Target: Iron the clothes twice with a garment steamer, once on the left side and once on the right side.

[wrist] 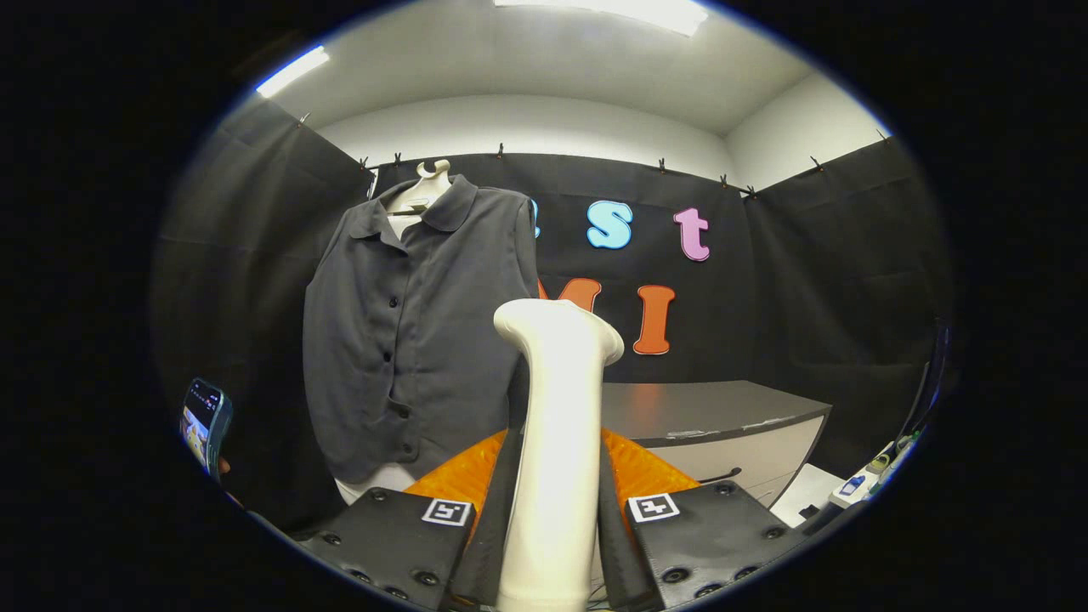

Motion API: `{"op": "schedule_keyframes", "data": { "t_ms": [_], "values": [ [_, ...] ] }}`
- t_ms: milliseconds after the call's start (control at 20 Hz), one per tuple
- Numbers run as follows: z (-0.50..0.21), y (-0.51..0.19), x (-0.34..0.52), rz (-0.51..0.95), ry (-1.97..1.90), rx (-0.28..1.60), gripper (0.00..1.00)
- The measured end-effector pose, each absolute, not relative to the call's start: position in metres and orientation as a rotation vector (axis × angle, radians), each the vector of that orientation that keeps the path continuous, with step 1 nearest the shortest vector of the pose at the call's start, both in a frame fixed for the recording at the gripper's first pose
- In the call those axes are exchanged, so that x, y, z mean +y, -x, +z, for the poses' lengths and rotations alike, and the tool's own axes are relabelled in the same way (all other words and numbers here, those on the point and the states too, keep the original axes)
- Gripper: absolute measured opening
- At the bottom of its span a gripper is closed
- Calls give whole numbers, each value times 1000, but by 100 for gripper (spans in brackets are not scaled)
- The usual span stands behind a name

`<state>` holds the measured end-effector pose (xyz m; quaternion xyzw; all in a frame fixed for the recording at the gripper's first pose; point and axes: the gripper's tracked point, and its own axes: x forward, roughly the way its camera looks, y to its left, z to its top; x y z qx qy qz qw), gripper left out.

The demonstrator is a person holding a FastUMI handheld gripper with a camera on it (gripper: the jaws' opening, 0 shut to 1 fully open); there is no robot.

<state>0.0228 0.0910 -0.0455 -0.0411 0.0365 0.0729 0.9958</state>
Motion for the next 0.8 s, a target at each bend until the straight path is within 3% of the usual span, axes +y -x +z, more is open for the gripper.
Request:
{"op": "schedule_keyframes", "data": {
  "t_ms": [800],
  "values": [
    [-54,-28,103,176,102,82,53]
  ]
}}
